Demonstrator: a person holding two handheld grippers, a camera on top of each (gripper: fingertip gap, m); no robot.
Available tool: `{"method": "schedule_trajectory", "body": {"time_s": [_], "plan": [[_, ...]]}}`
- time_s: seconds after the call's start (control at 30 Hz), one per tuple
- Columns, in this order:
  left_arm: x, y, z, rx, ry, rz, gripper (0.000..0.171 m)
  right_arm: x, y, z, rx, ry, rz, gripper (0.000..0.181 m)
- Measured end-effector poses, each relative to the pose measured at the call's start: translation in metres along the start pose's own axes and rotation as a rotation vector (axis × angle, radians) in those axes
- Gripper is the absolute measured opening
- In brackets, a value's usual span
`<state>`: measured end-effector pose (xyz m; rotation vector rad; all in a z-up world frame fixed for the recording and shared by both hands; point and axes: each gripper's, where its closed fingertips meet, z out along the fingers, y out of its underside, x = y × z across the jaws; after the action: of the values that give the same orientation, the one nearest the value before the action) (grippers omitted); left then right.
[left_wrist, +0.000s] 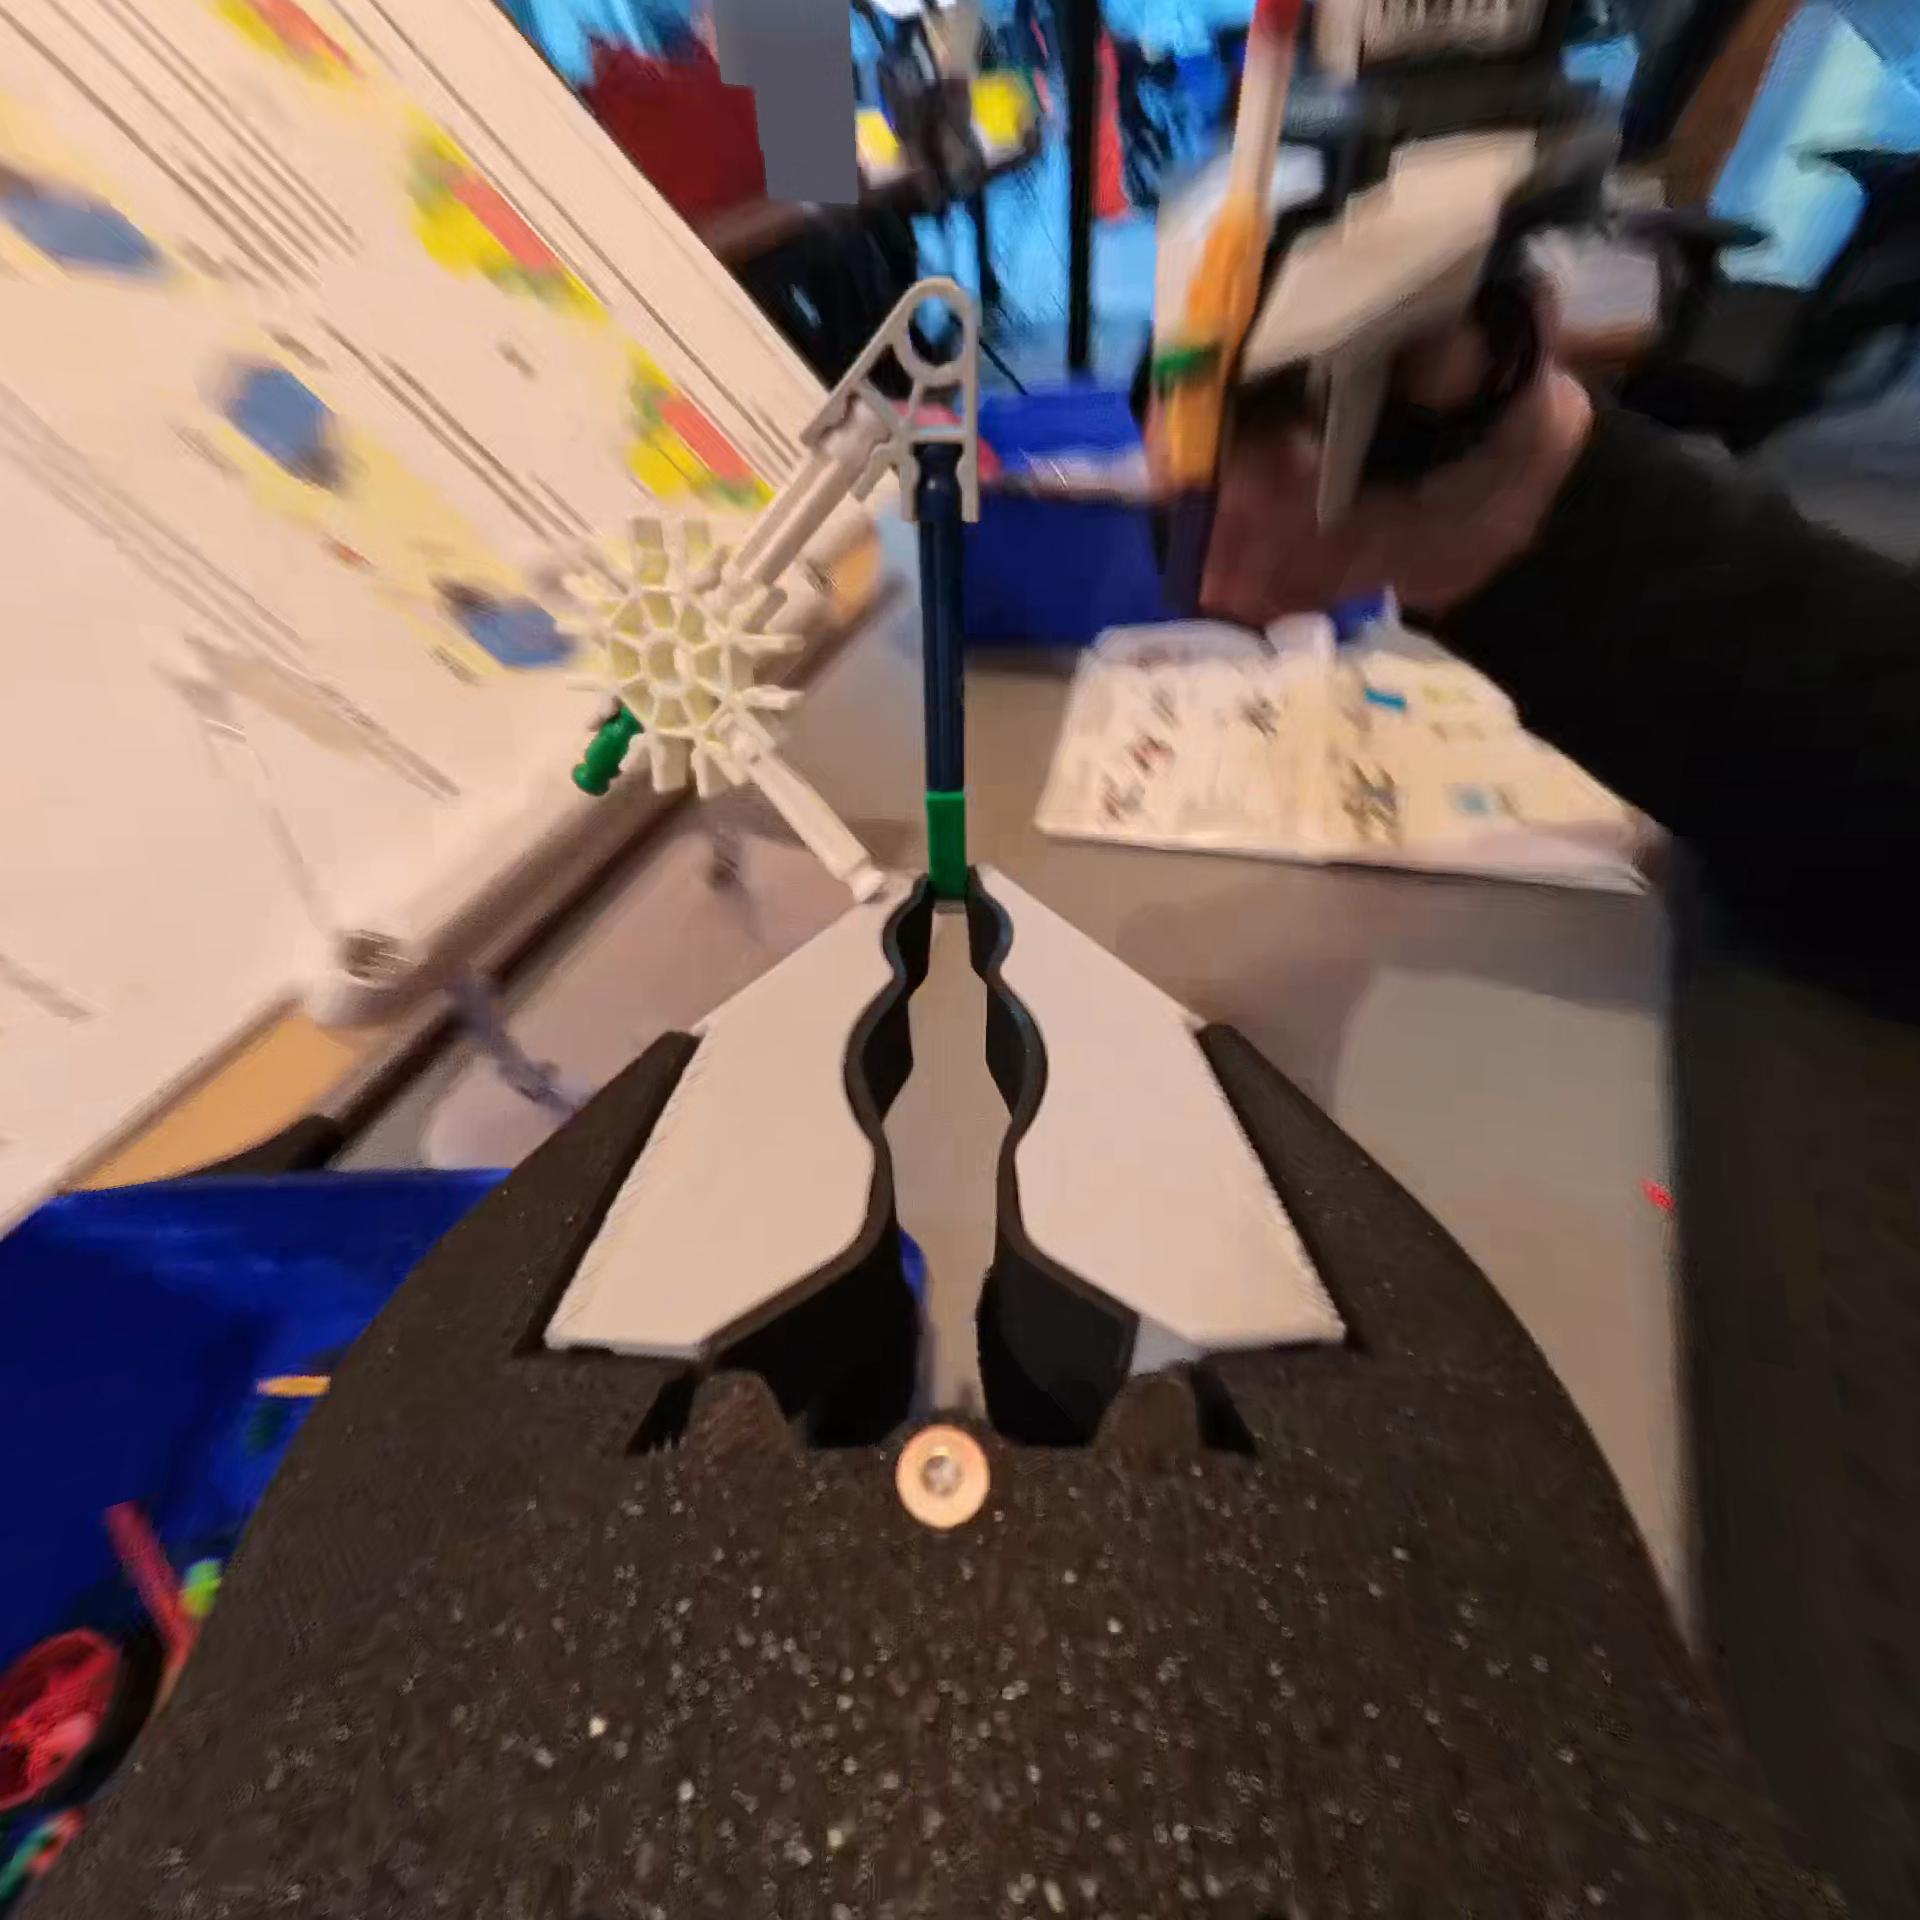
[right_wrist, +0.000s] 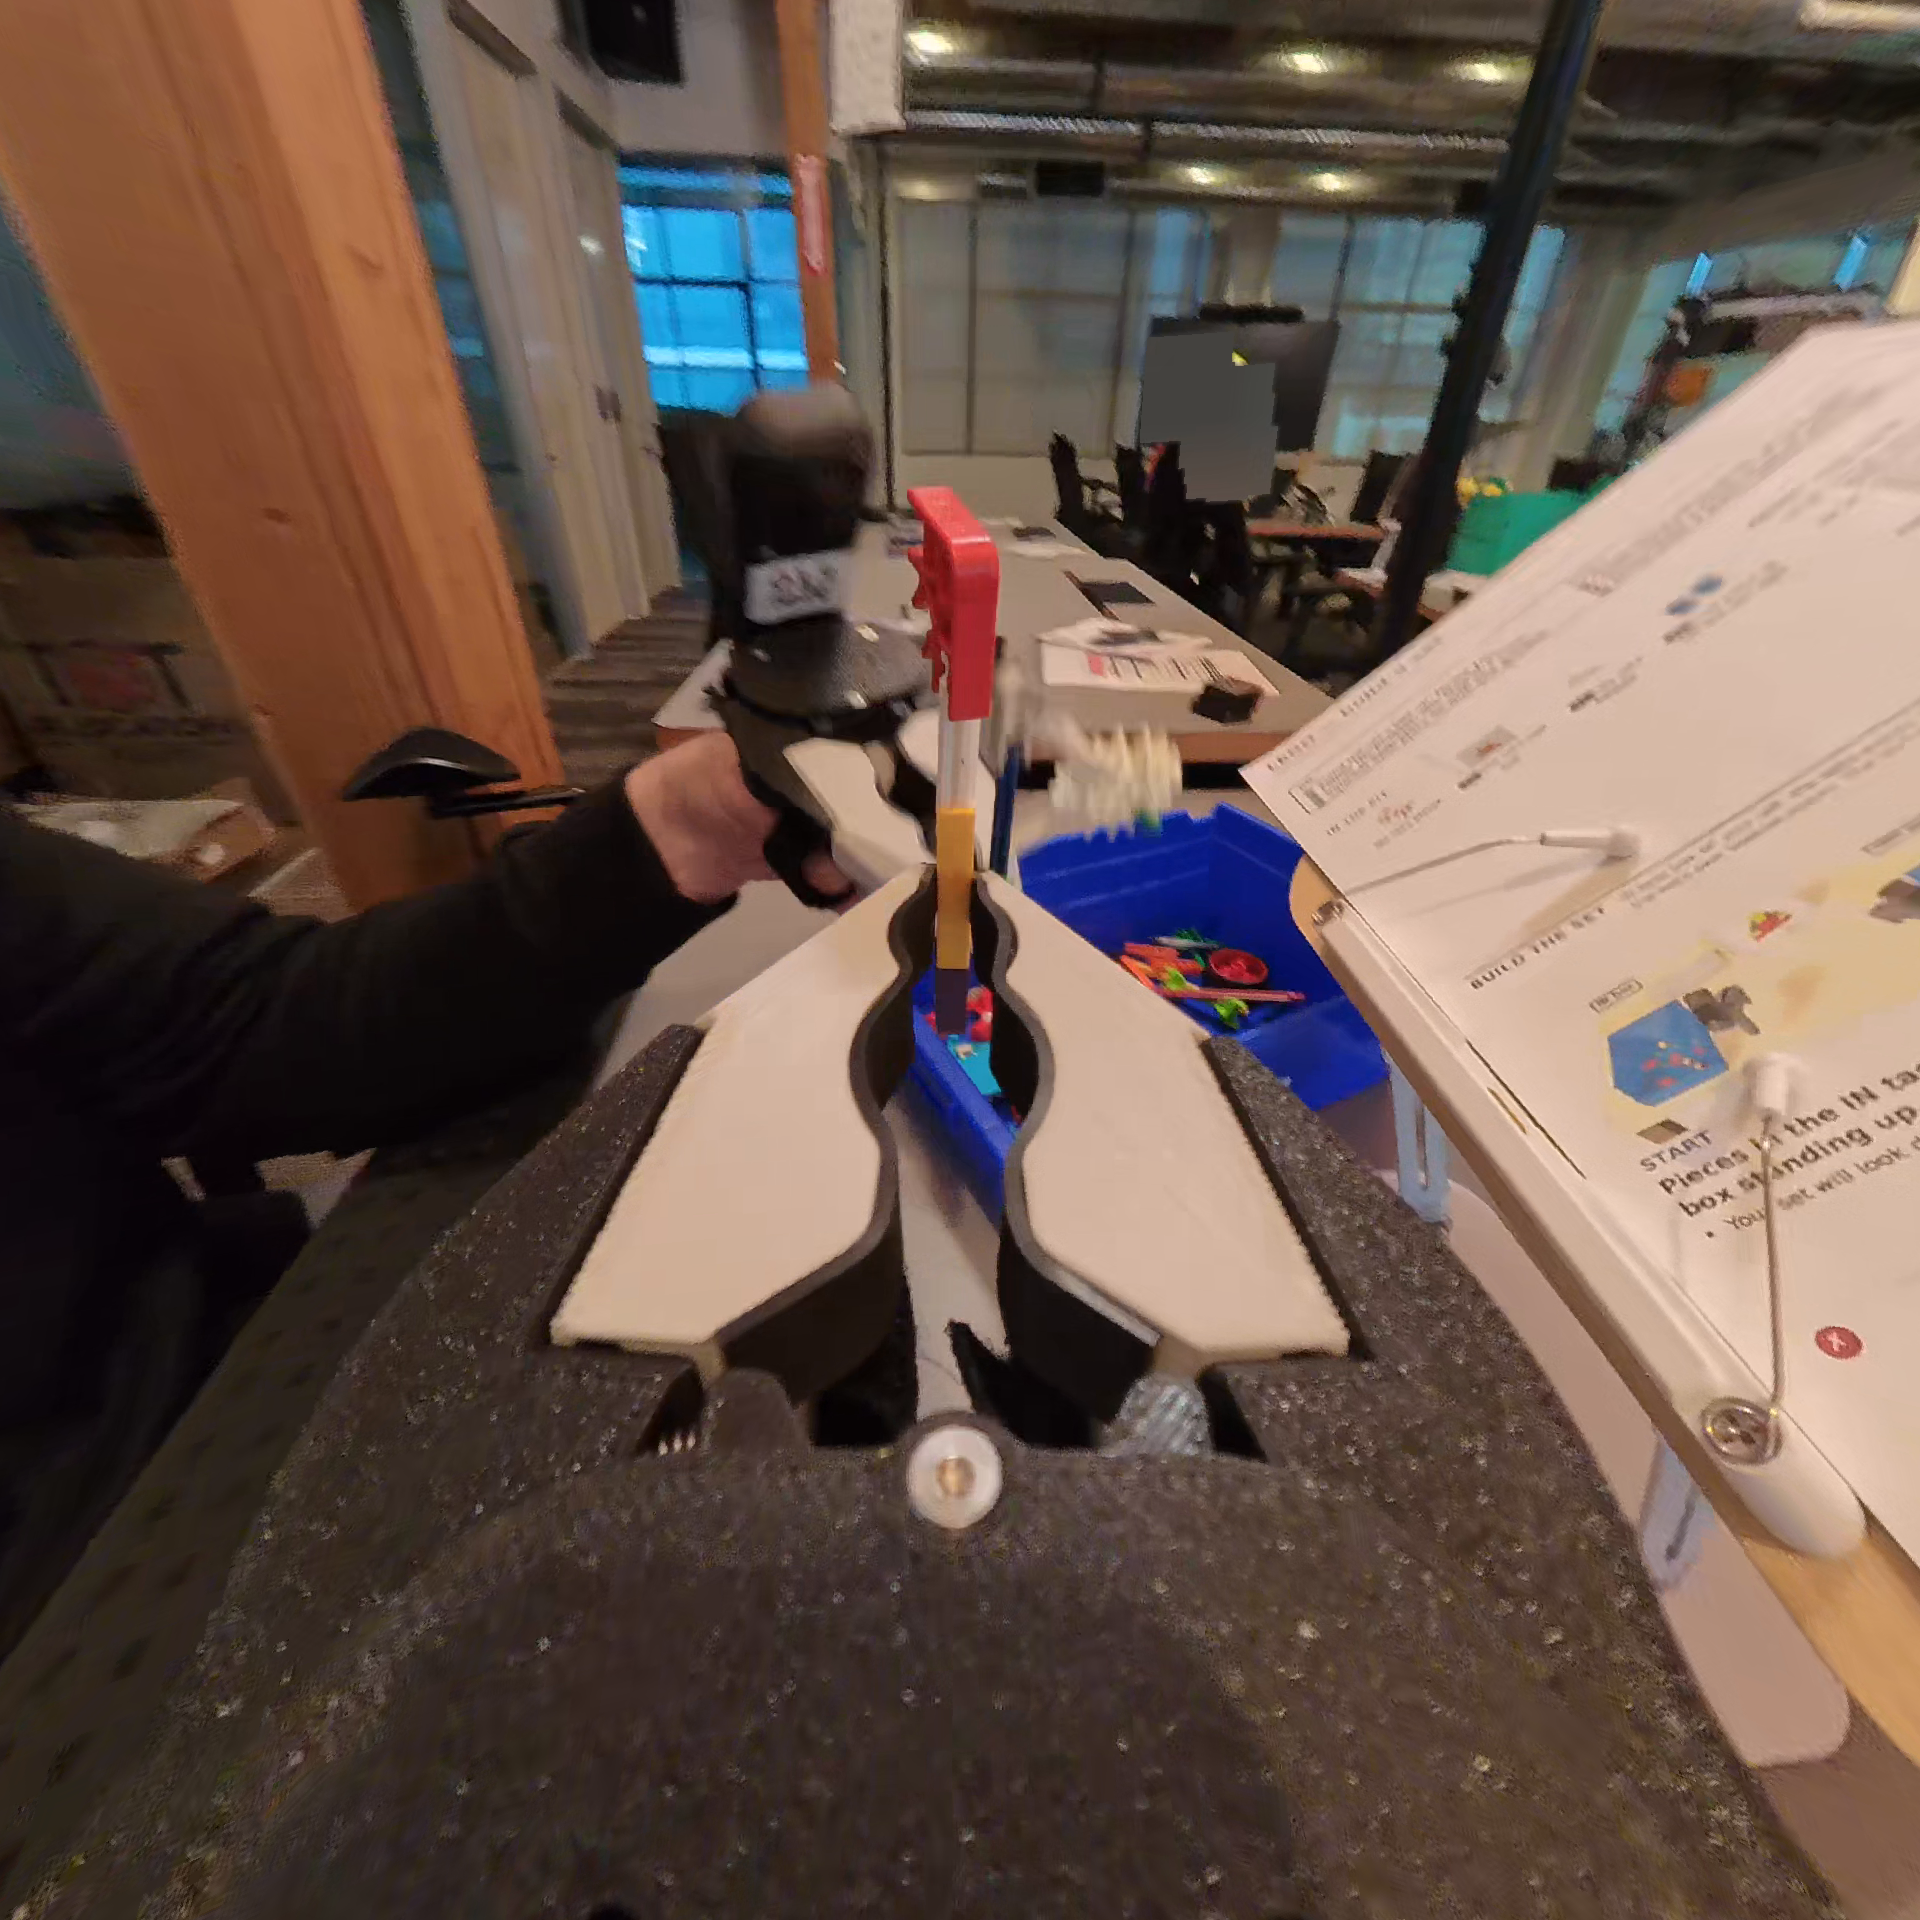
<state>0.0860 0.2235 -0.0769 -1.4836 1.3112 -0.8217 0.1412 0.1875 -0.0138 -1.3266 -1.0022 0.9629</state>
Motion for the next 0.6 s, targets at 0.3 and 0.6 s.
{"method": "schedule_trajectory", "body": {"time_s": [0.3, 0.6], "plan": [[0.073, 0.104, 0.055, -0.554, 0.276, 0.196, 0.005, -0.010, -0.005, -0.030, 0.003, -0.047, -0.033, 0.004], [0.028, 0.016, 0.045, -0.111, 0.042, 0.164, 0.026, -0.001, 0.024, -0.016, -0.128, -0.013, -0.046, 0.004]]}}
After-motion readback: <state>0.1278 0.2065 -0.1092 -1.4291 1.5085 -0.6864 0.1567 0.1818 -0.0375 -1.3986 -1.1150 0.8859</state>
